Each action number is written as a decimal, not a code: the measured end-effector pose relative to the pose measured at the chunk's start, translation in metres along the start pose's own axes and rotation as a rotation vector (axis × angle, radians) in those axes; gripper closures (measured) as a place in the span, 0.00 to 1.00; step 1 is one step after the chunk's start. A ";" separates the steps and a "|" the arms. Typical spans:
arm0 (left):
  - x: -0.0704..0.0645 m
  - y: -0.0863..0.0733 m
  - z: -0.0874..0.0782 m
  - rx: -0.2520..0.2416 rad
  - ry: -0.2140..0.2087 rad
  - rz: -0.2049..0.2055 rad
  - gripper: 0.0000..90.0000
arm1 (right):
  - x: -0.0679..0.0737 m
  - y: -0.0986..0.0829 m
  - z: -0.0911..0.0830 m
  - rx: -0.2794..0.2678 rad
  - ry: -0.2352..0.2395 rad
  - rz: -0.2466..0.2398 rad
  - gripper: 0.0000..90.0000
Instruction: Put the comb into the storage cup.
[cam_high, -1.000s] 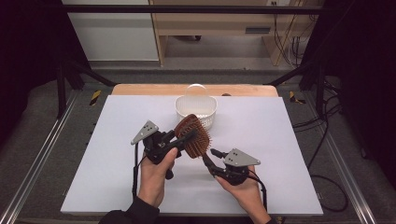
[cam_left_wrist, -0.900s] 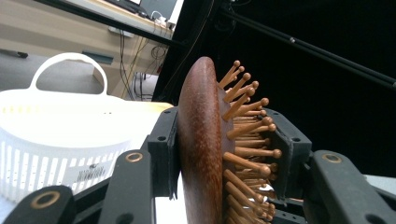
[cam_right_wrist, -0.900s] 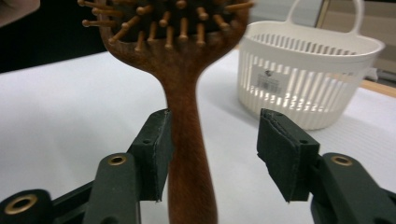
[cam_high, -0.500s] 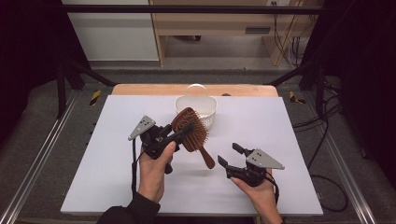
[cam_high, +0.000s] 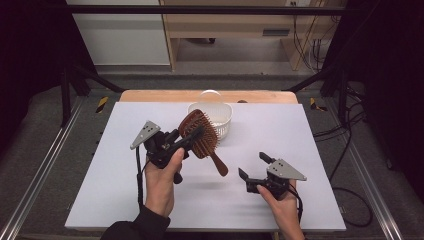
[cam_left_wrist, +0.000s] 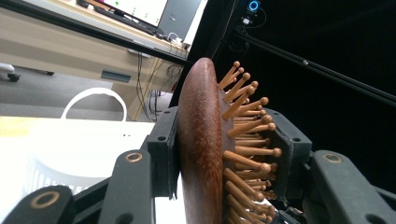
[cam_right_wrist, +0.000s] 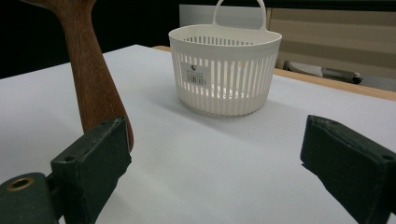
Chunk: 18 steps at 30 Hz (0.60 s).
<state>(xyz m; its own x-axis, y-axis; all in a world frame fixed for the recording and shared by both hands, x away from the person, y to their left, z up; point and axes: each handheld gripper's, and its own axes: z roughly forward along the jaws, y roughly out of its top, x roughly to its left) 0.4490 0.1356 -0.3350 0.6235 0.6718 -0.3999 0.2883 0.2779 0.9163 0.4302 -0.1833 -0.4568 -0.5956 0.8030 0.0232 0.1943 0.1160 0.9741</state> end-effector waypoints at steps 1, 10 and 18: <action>0.000 0.001 -0.001 -0.003 0.010 0.004 0.57 | -0.001 0.000 0.000 0.003 0.002 0.001 0.09; 0.002 0.008 -0.008 -0.035 0.037 -0.004 0.57 | 0.000 -0.003 0.002 0.021 0.018 0.000 0.08; 0.002 0.016 -0.010 -0.051 0.036 -0.002 0.57 | 0.000 -0.004 0.003 0.022 0.017 -0.007 0.07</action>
<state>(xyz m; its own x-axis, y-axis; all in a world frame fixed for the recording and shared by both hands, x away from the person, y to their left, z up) 0.4477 0.1483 -0.3209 0.5960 0.6955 -0.4013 0.2514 0.3130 0.9159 0.4313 -0.1823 -0.4614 -0.6099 0.7922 0.0204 0.2074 0.1347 0.9689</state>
